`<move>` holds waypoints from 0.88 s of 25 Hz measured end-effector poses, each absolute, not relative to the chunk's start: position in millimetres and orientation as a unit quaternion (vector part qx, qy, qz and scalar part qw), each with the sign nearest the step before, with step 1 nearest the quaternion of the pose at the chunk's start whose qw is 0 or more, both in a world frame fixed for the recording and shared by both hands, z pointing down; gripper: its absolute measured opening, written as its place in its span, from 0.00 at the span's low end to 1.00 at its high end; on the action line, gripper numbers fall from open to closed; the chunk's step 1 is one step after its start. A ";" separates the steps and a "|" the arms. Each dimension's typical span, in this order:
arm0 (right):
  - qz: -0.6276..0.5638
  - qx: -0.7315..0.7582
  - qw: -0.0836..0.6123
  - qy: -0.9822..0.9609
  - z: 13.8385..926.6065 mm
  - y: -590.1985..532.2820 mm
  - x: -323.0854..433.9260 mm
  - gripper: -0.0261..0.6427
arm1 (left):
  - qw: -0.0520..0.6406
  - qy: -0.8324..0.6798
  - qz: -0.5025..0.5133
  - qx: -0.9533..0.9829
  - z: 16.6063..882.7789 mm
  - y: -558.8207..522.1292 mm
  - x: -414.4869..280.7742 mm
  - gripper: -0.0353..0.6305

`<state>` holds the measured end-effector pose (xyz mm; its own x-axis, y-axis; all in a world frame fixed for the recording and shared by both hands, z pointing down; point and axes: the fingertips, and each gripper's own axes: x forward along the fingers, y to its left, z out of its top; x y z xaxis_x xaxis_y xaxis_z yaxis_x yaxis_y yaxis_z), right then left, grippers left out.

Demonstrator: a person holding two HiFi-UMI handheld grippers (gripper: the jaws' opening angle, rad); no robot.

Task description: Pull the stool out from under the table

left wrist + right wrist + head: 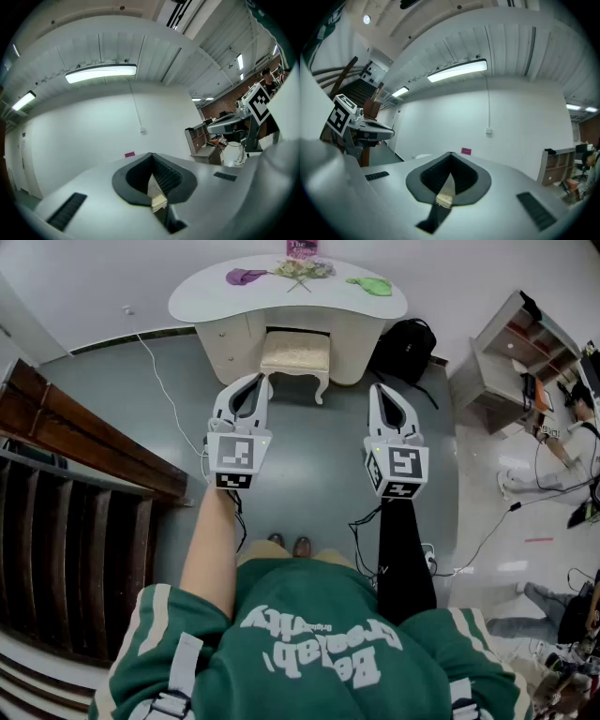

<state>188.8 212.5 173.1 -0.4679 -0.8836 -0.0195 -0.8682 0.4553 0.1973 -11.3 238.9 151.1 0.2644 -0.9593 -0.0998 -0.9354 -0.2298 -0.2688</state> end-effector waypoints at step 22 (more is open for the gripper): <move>-0.075 0.496 0.029 -0.865 180.0 207.7 180.0 0.05 | 0.134 0.599 -0.044 -0.788 153.5 232.9 -7.0 0.07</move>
<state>180.0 207.7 180.0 -0.5061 -0.8622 -0.0236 -0.8534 0.4966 0.1584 -7.0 232.9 153.5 0.2777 -0.9563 -0.0915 -0.9328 -0.2457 -0.2637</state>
